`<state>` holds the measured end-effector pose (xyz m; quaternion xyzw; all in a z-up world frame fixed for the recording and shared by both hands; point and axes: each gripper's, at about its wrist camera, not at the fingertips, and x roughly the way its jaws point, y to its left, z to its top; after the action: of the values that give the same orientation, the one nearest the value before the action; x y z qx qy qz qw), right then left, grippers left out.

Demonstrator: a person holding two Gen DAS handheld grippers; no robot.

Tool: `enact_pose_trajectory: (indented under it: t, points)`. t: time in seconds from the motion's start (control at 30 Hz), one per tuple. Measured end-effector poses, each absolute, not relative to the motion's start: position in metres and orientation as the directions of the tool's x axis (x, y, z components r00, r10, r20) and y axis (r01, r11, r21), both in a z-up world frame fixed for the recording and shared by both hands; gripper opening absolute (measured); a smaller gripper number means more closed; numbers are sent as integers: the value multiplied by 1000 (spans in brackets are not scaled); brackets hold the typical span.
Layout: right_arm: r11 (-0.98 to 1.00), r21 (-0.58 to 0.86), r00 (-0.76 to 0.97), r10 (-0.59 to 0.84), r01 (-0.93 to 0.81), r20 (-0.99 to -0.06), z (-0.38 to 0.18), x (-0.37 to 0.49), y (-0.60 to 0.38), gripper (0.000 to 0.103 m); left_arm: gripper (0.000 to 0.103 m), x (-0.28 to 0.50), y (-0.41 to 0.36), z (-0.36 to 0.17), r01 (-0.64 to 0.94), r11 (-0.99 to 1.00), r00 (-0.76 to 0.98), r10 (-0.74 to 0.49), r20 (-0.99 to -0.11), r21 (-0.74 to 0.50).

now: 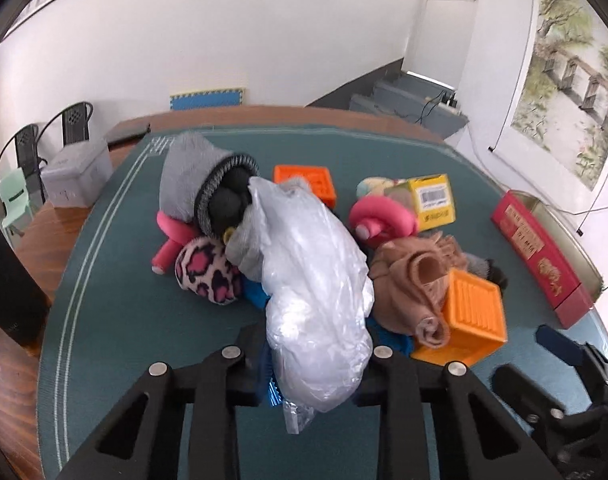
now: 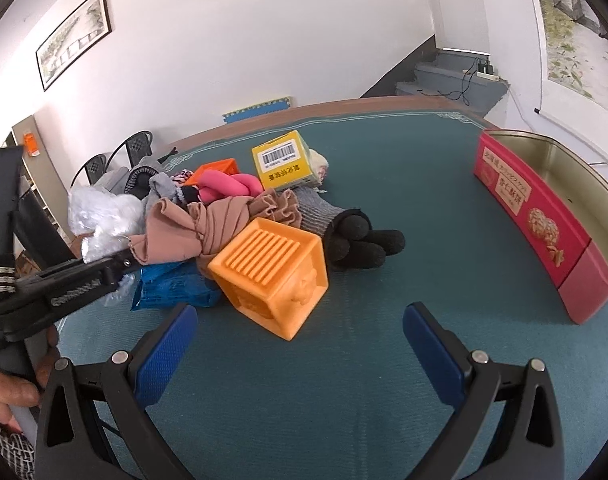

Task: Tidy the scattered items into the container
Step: 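Grasp the clear plastic bag with the left tool while the right tool grasps the orange cube, then carry the plastic bag and orange cube into the red tin and release both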

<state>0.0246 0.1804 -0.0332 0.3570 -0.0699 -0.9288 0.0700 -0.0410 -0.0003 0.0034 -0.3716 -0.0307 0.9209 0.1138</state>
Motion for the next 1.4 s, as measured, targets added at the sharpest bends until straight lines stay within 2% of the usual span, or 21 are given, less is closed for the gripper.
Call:
enact_pose_trajectory:
  t: [0.2,0.37,0.57,0.7,1.1,1.4]
  points:
    - [-982,175,-654,-176,67,-736,-35,0,171,103,29,-35,0,11,-198,-972,-717,229,-658,-124]
    - [-988,150,-636,-140,38,-759,-40,-21,166,103,29,-33,-2,9,-195,-972,-718,231,-657,-128]
    - [-990,123,-675,-141,74,-724,-46,-28,153,100,29,-27,4,9,-195,-973,-724,229,-651,-126]
    - [-983,136,-671,-182,121,-719,-52,-31,149,79,29,-28,3,6,-187,-975,-723,220,-655,-121]
    - [-968,239,-707,-223,79,-671,-37,9,185,78,29,-21,18,9,-194,-980,-745,176,-643,-44]
    - [-980,194,-786,-150,39,-599,-5,40,228,78,29,-5,67,32,-283,-959,-752,227,-619,-8]
